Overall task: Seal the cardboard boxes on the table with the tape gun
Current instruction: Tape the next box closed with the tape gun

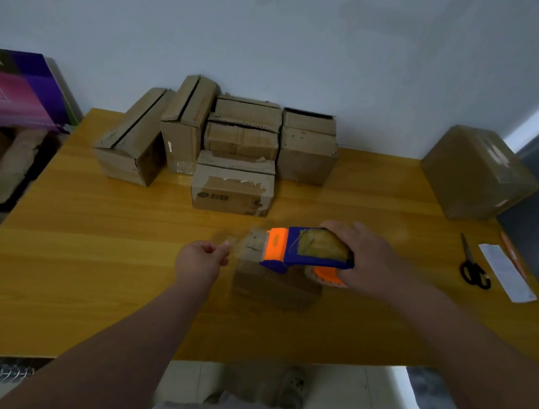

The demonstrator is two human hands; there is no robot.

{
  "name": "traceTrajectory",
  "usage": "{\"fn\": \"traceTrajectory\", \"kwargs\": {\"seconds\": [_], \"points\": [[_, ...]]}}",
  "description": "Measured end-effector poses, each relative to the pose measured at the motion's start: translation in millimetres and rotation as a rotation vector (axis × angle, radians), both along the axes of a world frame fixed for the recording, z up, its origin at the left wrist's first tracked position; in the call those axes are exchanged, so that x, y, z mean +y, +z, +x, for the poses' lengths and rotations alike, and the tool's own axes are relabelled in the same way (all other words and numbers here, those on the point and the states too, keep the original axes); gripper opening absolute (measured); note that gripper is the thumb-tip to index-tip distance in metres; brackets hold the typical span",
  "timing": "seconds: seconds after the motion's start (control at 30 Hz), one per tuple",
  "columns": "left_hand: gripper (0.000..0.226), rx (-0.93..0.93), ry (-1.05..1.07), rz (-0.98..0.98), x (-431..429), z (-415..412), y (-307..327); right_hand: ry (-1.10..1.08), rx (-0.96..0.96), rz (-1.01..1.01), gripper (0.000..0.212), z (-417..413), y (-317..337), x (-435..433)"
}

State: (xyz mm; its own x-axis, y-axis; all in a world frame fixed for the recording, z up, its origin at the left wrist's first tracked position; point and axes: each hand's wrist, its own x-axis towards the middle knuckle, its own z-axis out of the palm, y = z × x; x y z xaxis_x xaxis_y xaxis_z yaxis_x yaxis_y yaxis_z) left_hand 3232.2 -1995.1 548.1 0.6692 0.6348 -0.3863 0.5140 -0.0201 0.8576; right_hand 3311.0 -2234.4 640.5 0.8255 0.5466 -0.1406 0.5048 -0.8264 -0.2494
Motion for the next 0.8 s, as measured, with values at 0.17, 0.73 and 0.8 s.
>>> {"fn": "traceTrajectory", "kwargs": {"seconds": [0.17, 0.73, 0.8], "points": [[0.039, 0.054, -0.155, 0.171, -7.4, 0.7, -9.2, -0.011, -0.019, 0.026, 0.075, -1.0, -6.0, 3.3], [0.056, -0.023, -0.550, -0.346, -16.0, -4.8, 11.5, -0.021, -0.070, 0.069, 0.070, -1.8, -9.4, 4.6], [0.059, -0.008, -0.606, -0.299, -11.4, -2.6, 11.1, -0.022, -0.071, 0.058, 0.070, -1.8, -8.8, 6.3]]}}
